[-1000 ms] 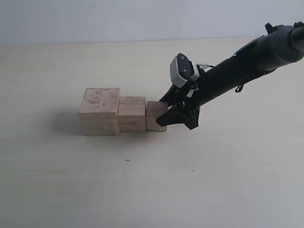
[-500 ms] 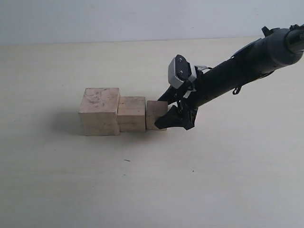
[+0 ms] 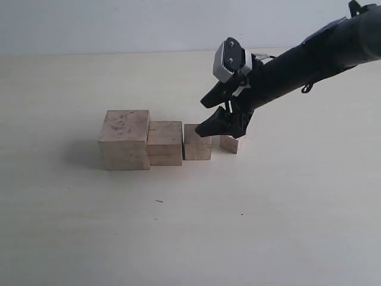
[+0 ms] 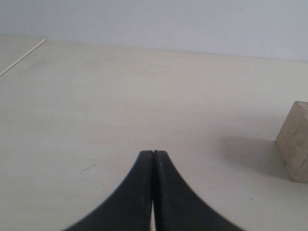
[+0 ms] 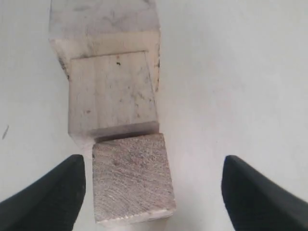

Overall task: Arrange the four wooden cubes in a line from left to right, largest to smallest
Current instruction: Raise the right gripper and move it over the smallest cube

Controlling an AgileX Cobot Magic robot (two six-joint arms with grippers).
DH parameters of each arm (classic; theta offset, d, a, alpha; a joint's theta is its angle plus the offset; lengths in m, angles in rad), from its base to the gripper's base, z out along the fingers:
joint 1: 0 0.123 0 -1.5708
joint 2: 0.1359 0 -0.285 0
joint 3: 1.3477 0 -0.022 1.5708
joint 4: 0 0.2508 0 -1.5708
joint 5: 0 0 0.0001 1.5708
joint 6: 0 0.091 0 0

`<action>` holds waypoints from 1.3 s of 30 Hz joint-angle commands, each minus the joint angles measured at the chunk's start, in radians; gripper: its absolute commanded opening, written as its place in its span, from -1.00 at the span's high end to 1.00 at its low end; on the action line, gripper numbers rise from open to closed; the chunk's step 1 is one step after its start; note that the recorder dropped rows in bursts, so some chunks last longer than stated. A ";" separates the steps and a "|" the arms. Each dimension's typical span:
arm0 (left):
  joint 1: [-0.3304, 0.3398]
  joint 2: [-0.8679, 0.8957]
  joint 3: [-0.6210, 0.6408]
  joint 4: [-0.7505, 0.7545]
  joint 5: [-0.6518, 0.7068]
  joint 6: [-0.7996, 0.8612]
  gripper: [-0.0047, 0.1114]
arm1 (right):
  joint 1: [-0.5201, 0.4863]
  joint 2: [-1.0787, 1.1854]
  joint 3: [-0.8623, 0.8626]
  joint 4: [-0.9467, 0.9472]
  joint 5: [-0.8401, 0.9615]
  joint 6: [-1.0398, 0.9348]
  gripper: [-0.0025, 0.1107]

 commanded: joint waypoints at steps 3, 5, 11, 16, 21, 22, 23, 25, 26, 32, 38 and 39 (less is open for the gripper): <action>-0.001 -0.006 0.000 -0.002 -0.010 -0.001 0.92 | -0.001 -0.129 0.003 -0.114 0.015 0.143 -0.35; -0.001 -0.006 0.000 -0.002 -0.010 -0.001 0.92 | -0.001 -0.162 0.003 -0.179 -0.016 0.209 -0.34; -0.001 -0.006 0.000 -0.002 -0.010 -0.001 0.92 | -0.001 -0.191 0.003 -0.372 -0.066 0.540 -0.33; -0.001 -0.006 0.000 -0.002 -0.010 -0.001 0.92 | -0.001 -0.191 0.003 -0.506 -0.090 0.716 -0.33; -0.001 -0.006 0.000 -0.002 -0.010 -0.001 0.92 | -0.001 -0.189 0.003 -0.637 -0.153 0.864 -0.33; -0.001 -0.006 0.000 -0.002 -0.010 -0.001 0.92 | -0.001 -0.185 0.003 -0.641 -0.158 0.877 -0.33; -0.001 -0.006 0.000 -0.002 -0.010 -0.001 0.92 | -0.001 -0.183 0.003 -0.643 -0.158 0.885 -0.33; -0.001 -0.006 0.000 -0.002 -0.010 -0.001 0.92 | -0.001 -0.170 0.003 -0.642 -0.161 0.888 -0.33; -0.001 -0.006 0.000 -0.002 -0.010 -0.001 0.92 | -0.001 -0.165 0.003 -0.642 -0.161 0.888 -0.33; -0.001 -0.006 0.000 -0.002 -0.010 -0.001 0.92 | -0.001 -0.130 0.003 -0.597 -0.161 0.888 -0.33; -0.001 -0.006 0.000 -0.002 -0.010 -0.001 0.92 | -0.001 -0.093 0.003 -0.569 -0.157 0.888 -0.33; -0.001 -0.006 0.000 -0.002 -0.010 -0.001 0.92 | -0.001 -0.091 0.003 -0.552 -0.157 0.888 -0.33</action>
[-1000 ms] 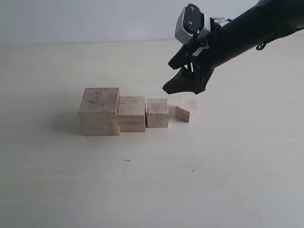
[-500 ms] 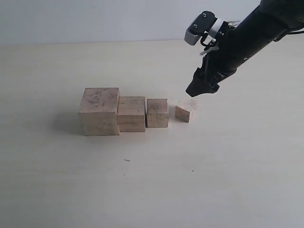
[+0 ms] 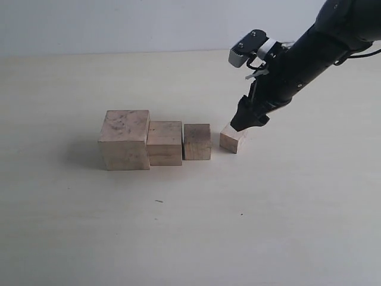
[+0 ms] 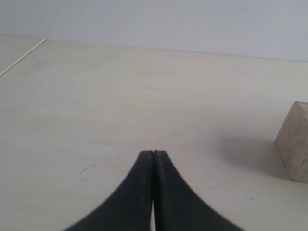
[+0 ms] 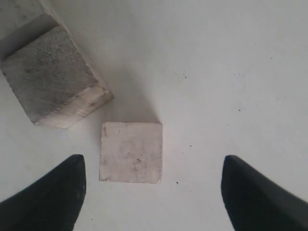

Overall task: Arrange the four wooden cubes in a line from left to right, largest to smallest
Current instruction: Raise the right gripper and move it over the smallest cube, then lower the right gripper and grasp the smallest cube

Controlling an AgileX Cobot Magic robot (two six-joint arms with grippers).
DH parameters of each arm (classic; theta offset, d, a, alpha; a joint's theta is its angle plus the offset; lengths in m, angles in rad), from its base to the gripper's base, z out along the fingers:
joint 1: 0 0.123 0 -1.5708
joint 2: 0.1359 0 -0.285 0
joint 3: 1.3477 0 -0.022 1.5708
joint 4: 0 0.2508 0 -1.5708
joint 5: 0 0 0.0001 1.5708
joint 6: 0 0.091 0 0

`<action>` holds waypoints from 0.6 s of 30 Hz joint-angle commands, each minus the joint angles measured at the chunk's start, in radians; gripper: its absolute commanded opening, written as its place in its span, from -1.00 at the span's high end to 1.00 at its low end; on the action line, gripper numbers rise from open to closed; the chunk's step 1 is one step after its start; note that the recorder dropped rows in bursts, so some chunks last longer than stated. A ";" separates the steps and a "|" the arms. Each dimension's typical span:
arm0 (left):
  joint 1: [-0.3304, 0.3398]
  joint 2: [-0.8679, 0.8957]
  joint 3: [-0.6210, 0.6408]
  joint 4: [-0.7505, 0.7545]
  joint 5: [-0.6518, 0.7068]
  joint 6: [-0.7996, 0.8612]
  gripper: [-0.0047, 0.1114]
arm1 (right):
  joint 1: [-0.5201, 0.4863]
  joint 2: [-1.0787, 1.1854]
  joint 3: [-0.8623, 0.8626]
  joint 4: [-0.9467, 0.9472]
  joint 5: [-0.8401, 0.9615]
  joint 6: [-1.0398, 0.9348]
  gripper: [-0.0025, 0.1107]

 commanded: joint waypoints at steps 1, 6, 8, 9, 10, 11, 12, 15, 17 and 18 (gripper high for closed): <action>-0.001 -0.006 0.000 -0.002 -0.010 -0.001 0.92 | -0.001 0.022 0.003 0.059 -0.003 0.005 -0.33; -0.001 -0.006 0.000 -0.002 -0.010 -0.001 0.92 | 0.016 0.024 0.003 0.067 0.007 -0.034 -0.32; -0.001 -0.006 0.000 -0.002 -0.010 -0.001 0.92 | 0.026 0.027 0.003 0.048 0.001 -0.038 -0.32; -0.001 -0.006 0.000 -0.002 -0.010 -0.001 0.92 | 0.028 0.029 0.003 0.036 -0.001 -0.038 -0.32; -0.001 -0.006 0.000 -0.002 -0.010 -0.001 0.92 | 0.028 0.031 0.003 0.027 -0.004 -0.038 -0.32; -0.001 -0.006 0.000 -0.002 -0.010 -0.001 0.92 | 0.028 0.033 0.003 0.024 -0.006 -0.038 -0.32; -0.001 -0.006 0.000 -0.002 -0.010 -0.001 0.92 | 0.028 0.036 0.003 0.019 -0.010 -0.038 -0.32; -0.001 -0.006 0.000 -0.002 -0.010 -0.001 0.92 | 0.028 0.035 0.003 -0.016 -0.042 -0.041 -0.32; -0.001 -0.006 0.000 -0.002 -0.010 -0.001 0.92 | 0.028 0.035 0.003 -0.018 -0.043 -0.041 -0.32; -0.001 -0.006 0.000 -0.002 -0.010 -0.001 0.92 | 0.028 0.035 0.003 -0.018 -0.041 -0.041 -0.32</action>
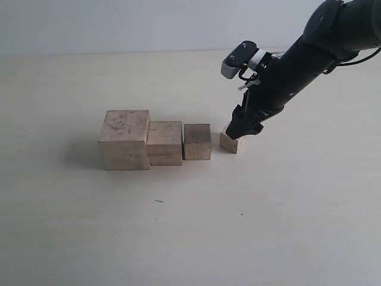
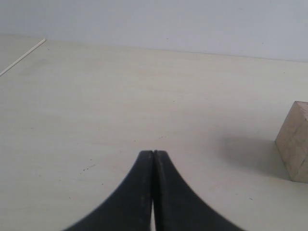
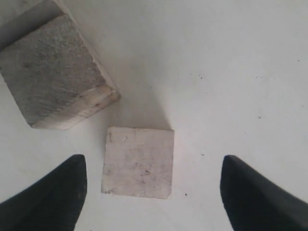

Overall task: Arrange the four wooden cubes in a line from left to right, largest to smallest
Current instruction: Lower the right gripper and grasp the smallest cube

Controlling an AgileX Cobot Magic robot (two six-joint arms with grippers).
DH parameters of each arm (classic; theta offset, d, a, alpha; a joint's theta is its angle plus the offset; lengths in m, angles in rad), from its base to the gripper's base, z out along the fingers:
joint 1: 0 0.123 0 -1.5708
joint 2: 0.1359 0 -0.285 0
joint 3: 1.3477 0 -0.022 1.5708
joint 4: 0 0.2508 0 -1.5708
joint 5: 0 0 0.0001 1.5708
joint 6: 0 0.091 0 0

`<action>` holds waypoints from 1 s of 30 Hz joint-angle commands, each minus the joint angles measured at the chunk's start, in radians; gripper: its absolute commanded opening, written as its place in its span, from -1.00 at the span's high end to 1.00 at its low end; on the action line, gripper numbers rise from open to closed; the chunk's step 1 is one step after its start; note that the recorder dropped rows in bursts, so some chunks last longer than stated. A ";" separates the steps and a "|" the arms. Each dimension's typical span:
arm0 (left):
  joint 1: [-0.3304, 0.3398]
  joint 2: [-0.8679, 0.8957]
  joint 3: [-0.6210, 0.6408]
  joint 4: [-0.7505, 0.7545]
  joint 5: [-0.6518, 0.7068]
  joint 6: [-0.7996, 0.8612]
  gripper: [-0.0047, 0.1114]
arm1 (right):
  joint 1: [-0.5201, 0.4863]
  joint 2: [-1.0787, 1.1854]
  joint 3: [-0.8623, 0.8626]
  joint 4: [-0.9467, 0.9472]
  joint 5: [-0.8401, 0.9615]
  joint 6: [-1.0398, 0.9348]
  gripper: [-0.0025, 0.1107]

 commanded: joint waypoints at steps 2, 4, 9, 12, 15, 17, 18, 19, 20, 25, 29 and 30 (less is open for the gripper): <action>-0.001 -0.006 0.000 -0.002 -0.010 -0.001 0.92 | 0.008 -0.002 0.003 -0.012 -0.015 -0.009 -0.32; -0.001 -0.006 0.000 -0.002 -0.010 -0.001 0.92 | 0.013 -0.002 0.003 -0.013 -0.015 -0.006 -0.32; -0.001 -0.006 0.000 -0.002 -0.010 -0.001 0.92 | 0.013 0.009 0.003 -0.011 -0.015 -0.006 -0.32; -0.001 -0.006 0.000 -0.002 -0.010 -0.001 0.92 | 0.013 0.030 0.003 0.021 -0.015 -0.006 -0.32; -0.001 -0.006 0.000 -0.002 -0.010 -0.001 0.92 | 0.013 0.045 0.003 0.032 -0.011 -0.006 -0.32; -0.001 -0.006 0.000 -0.002 -0.010 -0.001 0.92 | 0.013 0.053 0.003 0.044 -0.011 -0.006 -0.32; -0.001 -0.006 0.000 -0.002 -0.010 -0.001 0.92 | 0.013 0.055 0.003 0.046 -0.011 -0.006 -0.32; -0.001 -0.006 0.000 -0.002 -0.010 -0.001 0.92 | 0.013 0.055 0.003 0.046 -0.014 -0.006 -0.31; -0.001 -0.006 0.000 -0.002 -0.010 -0.001 0.92 | 0.013 0.055 0.003 0.046 -0.016 -0.006 -0.29; -0.001 -0.006 0.000 -0.002 -0.010 -0.001 0.92 | 0.013 0.055 0.003 0.018 0.002 -0.006 0.05; -0.001 -0.006 0.000 -0.002 -0.010 -0.001 0.92 | 0.013 0.055 0.003 -0.013 0.024 -0.006 0.37; -0.001 -0.006 0.000 -0.002 -0.010 -0.001 0.92 | 0.013 0.055 0.003 -0.013 0.024 -0.006 0.45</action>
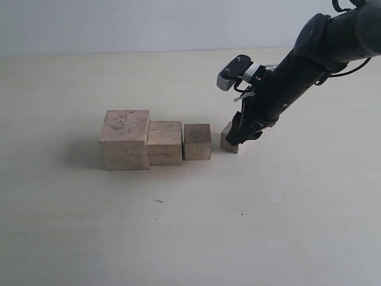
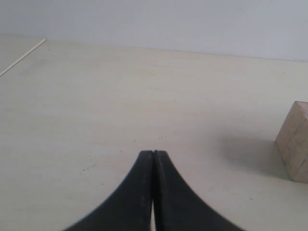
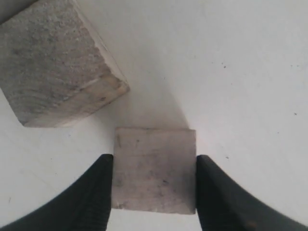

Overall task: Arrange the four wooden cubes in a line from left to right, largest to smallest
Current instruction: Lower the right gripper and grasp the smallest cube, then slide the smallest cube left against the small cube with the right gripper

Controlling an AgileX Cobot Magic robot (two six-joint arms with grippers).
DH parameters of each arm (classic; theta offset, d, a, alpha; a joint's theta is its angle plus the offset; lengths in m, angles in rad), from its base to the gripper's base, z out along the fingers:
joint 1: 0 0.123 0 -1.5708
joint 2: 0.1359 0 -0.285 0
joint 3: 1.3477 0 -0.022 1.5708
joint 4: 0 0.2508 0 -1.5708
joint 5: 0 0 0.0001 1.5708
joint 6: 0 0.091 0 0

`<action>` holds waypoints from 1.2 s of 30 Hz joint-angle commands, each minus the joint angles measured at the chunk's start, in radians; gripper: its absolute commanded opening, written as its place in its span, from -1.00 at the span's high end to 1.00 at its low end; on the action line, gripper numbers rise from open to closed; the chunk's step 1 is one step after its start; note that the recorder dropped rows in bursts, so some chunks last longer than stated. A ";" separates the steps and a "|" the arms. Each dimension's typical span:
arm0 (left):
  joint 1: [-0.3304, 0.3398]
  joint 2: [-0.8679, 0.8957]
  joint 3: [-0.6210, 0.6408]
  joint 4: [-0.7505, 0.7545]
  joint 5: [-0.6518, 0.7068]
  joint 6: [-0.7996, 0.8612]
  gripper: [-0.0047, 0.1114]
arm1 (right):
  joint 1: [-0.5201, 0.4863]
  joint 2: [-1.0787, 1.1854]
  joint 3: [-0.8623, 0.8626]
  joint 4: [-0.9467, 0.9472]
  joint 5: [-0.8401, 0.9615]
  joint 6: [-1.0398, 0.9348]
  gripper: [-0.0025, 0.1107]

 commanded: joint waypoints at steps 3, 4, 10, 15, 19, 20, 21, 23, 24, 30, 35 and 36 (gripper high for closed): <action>-0.001 -0.006 0.000 -0.002 -0.010 -0.001 0.92 | 0.001 -0.002 0.003 -0.023 0.023 -0.024 0.76; -0.001 -0.006 0.000 -0.002 -0.010 -0.001 0.92 | 0.001 -0.002 0.003 -0.023 0.023 -0.043 0.87; -0.001 -0.006 0.000 -0.002 -0.010 -0.001 0.92 | 0.001 -0.002 0.003 0.045 0.065 -0.321 0.96; -0.001 -0.006 0.000 -0.002 -0.010 -0.001 0.92 | 0.001 -0.002 0.003 0.063 0.111 -0.537 0.96; -0.001 -0.006 0.000 -0.002 -0.010 -0.001 0.92 | 0.001 0.017 0.003 0.066 0.080 -0.595 0.96; -0.001 -0.006 0.000 -0.002 -0.010 -0.001 0.92 | 0.001 0.024 0.003 0.064 0.062 -0.595 0.96; -0.001 -0.006 0.000 -0.002 -0.010 -0.001 0.92 | 0.001 0.031 0.003 0.066 0.051 -0.595 0.96; -0.001 -0.006 0.000 -0.002 -0.010 -0.001 0.92 | 0.001 0.043 0.003 0.066 0.042 -0.608 0.96; -0.001 -0.006 0.000 -0.002 -0.010 -0.001 0.92 | 0.001 0.045 0.003 0.066 0.043 -0.631 0.96; -0.001 -0.006 0.000 -0.002 -0.010 -0.001 0.92 | 0.001 0.050 0.003 0.174 0.043 -0.737 0.96; -0.001 -0.006 0.000 -0.002 -0.010 -0.001 0.92 | 0.001 0.061 0.003 0.221 0.043 -0.784 0.96; -0.001 -0.006 0.000 -0.002 -0.010 -0.001 0.92 | 0.001 0.063 0.003 0.226 0.045 -0.790 0.96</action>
